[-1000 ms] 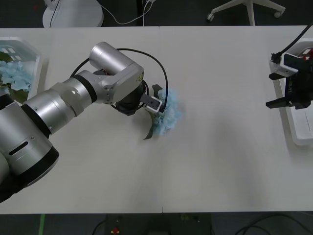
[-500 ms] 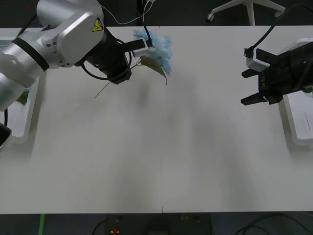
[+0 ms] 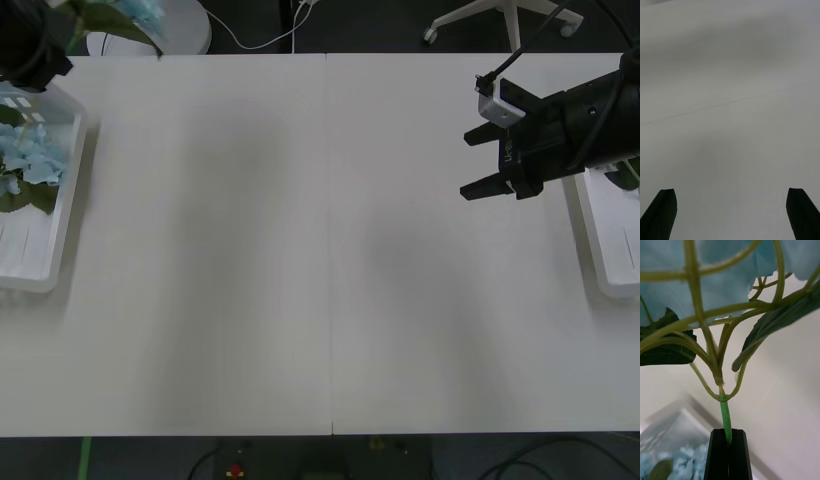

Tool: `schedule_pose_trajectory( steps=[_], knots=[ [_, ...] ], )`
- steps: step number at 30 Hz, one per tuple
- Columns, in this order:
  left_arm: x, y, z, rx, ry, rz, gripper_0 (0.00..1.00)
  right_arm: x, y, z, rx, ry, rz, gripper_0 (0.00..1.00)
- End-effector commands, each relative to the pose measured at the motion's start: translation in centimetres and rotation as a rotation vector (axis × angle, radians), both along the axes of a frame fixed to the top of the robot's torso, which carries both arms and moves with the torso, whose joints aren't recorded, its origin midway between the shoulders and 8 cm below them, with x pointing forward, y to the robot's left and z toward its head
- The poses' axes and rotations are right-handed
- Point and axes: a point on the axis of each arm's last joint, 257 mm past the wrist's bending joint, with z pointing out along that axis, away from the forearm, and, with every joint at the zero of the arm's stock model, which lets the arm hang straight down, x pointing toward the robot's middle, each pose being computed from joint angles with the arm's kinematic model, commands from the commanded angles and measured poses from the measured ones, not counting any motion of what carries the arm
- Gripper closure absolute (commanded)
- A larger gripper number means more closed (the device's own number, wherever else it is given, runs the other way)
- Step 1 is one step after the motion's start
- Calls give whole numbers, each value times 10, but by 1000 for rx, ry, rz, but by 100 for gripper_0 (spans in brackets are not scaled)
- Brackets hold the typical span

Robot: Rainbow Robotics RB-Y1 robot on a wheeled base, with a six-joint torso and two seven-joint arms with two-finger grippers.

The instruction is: Put the red flowers into the right box and the blue flowers into the left box

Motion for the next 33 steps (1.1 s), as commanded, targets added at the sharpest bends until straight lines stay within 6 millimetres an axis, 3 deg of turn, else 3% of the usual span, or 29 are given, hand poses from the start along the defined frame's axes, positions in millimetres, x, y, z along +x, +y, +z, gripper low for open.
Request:
schedule_pose_trajectory(
  steps=[1, 9, 10, 18, 22, 25, 33],
  knots=[
    [-28, 85, 40, -70, -32, 201, 100, 6, 25, 36, 77, -42, 32, 16],
    [-61, 174, 55, -188, -88, 462, 100, 3, 24, 30, 61, -31, 39, 16],
    [-68, 194, 55, -194, -100, 517, 100, 3, 24, 29, 60, -30, 38, 16],
    [-100, 278, 17, -52, -113, 710, 100, 3, 24, 28, 54, -33, 39, 16],
    [-112, 302, -11, -32, -98, 752, 100, 3, 24, 28, 54, -33, 39, 15],
    [-121, 313, -35, -47, -57, 782, 100, 3, 24, 28, 54, -33, 39, 1],
    [-128, 329, -84, 12, 4, 800, 100, 3, 24, 28, 54, -33, 39, 0]
  ],
)
